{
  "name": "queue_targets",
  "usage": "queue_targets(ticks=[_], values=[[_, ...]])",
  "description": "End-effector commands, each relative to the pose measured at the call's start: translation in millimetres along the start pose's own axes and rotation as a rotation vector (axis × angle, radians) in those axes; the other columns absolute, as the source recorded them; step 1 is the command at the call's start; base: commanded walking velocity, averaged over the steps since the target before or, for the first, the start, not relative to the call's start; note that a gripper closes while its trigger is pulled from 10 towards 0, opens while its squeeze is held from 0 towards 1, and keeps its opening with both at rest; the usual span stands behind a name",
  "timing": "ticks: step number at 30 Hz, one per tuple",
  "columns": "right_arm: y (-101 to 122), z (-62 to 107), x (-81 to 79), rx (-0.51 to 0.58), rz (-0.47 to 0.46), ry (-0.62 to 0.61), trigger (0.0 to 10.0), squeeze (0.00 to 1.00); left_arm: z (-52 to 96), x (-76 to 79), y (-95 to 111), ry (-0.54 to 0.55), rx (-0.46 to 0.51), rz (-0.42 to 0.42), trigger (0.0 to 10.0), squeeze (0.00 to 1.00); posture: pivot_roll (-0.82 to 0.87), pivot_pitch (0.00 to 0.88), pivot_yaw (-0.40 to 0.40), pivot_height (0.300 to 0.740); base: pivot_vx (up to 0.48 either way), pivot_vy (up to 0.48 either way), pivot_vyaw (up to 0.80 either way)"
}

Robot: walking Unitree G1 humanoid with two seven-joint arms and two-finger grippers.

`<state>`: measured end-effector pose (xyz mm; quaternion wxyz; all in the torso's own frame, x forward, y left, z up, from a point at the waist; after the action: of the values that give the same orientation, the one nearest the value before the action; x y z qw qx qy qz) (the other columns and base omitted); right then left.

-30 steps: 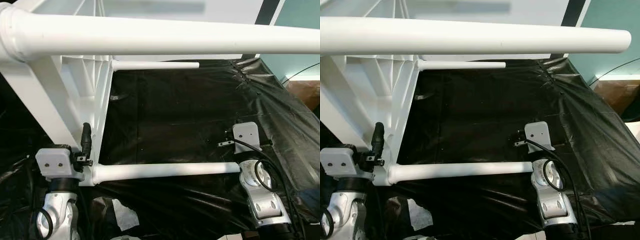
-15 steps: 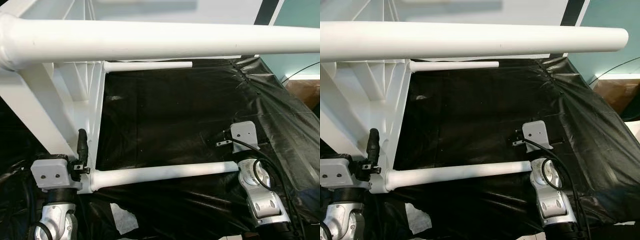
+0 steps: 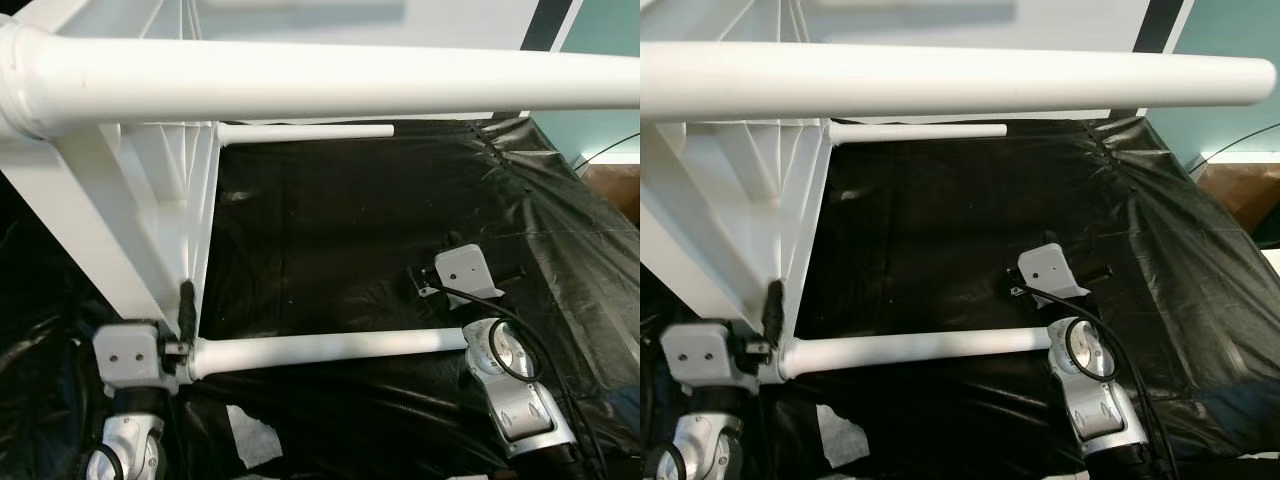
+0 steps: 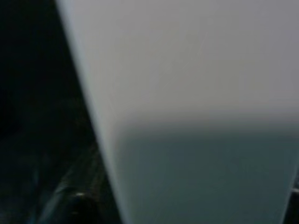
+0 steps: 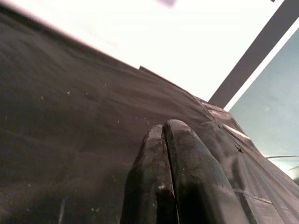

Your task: Building children table

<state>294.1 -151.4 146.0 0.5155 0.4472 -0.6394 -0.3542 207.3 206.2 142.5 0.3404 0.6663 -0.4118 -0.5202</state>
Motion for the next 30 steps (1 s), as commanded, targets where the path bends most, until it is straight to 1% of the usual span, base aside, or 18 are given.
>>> queue_targets(ticks=[1, 2, 4, 5, 11, 13, 14, 16, 18, 22, 24, 25, 27, 28, 29, 30], values=[[-1, 2.0, 1.4, 0.000, -0.001, -0.011, 10.0, 0.00, -3.1, -1.4, 1, 0.114, -0.021, 0.040, 10.0, 1.00, 0.08, 0.066, -0.012, 0.740, 0.000, 0.000, 0.00], [-2, 3.2, 2.4, -0.004, 0.000, -0.017, 10.0, 0.00, -6.4, 2.6, 3, 0.090, -0.007, 0.064, 10.0, 0.59, 0.07, 0.066, -0.012, 0.740, 0.000, 0.000, 0.00], [-2, 3.5, 2.6, -0.005, 0.002, -0.018, 10.0, 0.00, -7.2, 3.7, 4, 0.082, -0.005, 0.069, 10.0, 0.59, 0.07, 0.066, -0.012, 0.740, 0.000, 0.000, 0.00], [-2, 3.8, 2.9, -0.006, 0.004, -0.020, 10.0, 0.00, -7.6, 4.4, 5, 0.075, -0.002, 0.073, 10.0, 0.00, 0.07, 0.066, -0.011, 0.740, 0.000, 0.000, 0.00], [-3, 5.1, 4.6, -0.007, 0.014, -0.026, 10.0, 0.00, -8.9, 3.2, 10, 0.062, 0.031, 0.095, 10.0, 0.00, 0.07, 0.065, -0.012, 0.740, 0.000, 0.000, 0.00], [4, 7.0, -2.4, 0.039, 0.109, 0.018, 10.0, 0.00, -15.4, 4.8, 18, 0.046, 0.079, 0.089, 10.0, 0.00, 0.06, 0.063, -0.012, 0.740, 0.000, 0.000, 0.00], [4, 7.0, -2.4, 0.039, 0.109, 0.018, 10.0, 0.00, -15.4, 4.8, 18, 0.046, 0.079, 0.089, 10.0, 0.00, 0.06, 0.063, -0.012, 0.740, 0.000, 0.000, 0.00], [10, 9.1, -9.6, 0.076, 0.180, 0.053, 10.0, 0.00, -21.1, 6.8, 26, 0.028, 0.118, 0.082, 10.0, 0.00, 0.07, 0.063, -0.015, 0.740, 0.000, 0.000, 0.00], [12, 10.9, -14.4, 0.093, 0.206, 0.070, 10.0, 0.00, -23.4, 10.1, 30, -0.003, 0.144, 0.063, 10.0, 0.00, 0.06, 0.061, -0.015, 0.740, 0.000, 0.000, 0.00], [9, 14.2, -16.4, 0.086, 0.211, 0.074, 10.0, 0.00, -25.0, 13.5, 32, -0.035, 0.160, 0.055, 10.0, 0.00, 0.06, 0.060, -0.016, 0.740, 0.000, 0.000, 0.00], [3, 18.2, -13.3, 0.058, 0.198, 0.060, 10.0, 0.00, -27.6, 17.5, 35, -0.096, 0.194, 0.055, 10.0, 0.00, 0.06, 0.060, -0.018, 0.740, 0.000, 0.000, 0.00], [-1, 20.8, -11.2, 0.037, 0.188, 0.052, 10.0, 0.00, -29.1, 21.8, 38, -0.153, 0.224, 0.046, 10.0, 0.00, 0.07, 0.061, -0.026, 0.740, 0.000, 0.000, 0.00], [-5, 25.0, -10.2, 0.018, 0.189, 0.054, 10.0, 0.00, -29.8, 28.4, 42, -0.233, 0.261, 0.034, 10.0, 0.00, 0.06, 0.061, -0.023, 0.740, 0.000, 0.000, 0.00], [-6, 26.7, -10.6, 0.016, 0.197, 0.060, 10.0, 0.00, -29.6, 30.6, 44, -0.258, 0.271, 0.032, 10.0, 0.00, 0.06, 0.061, -0.023, 0.740, 0.000, 0.000, 0.00], [-6, 26.7, -10.6, 0.016, 0.197, 0.060, 10.0, 0.00, -29.6, 30.6, 44, -0.258, 0.271, 0.032, 10.0, 0.00, 0.06, 0.061, -0.023, 0.740, 0.000, 0.000, 0.00], [-6, 28.0, -9.6, 0.016, 0.205, 0.060, 10.0, 0.00, -26.1, 33.9, 43, -0.295, 0.272, 0.032, 10.0, 0.00, 0.05, 0.063, -0.020, 0.740, 0.000, 0.000, 0.00]])
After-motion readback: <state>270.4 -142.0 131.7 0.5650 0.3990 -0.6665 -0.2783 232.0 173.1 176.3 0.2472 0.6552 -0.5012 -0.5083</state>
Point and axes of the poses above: a point about 5 cm out from each wrist's last joint towards the gripper, its own z axis pointing back from the gripper into the wrist, its own y axis along the axis of the wrist's last joint, x = y × z, the point moved 2 cm from there along -z, pointing out of the wrist towards the gripper, and after that the axes turned 15 degrees about -z, right-handed, at the moved point
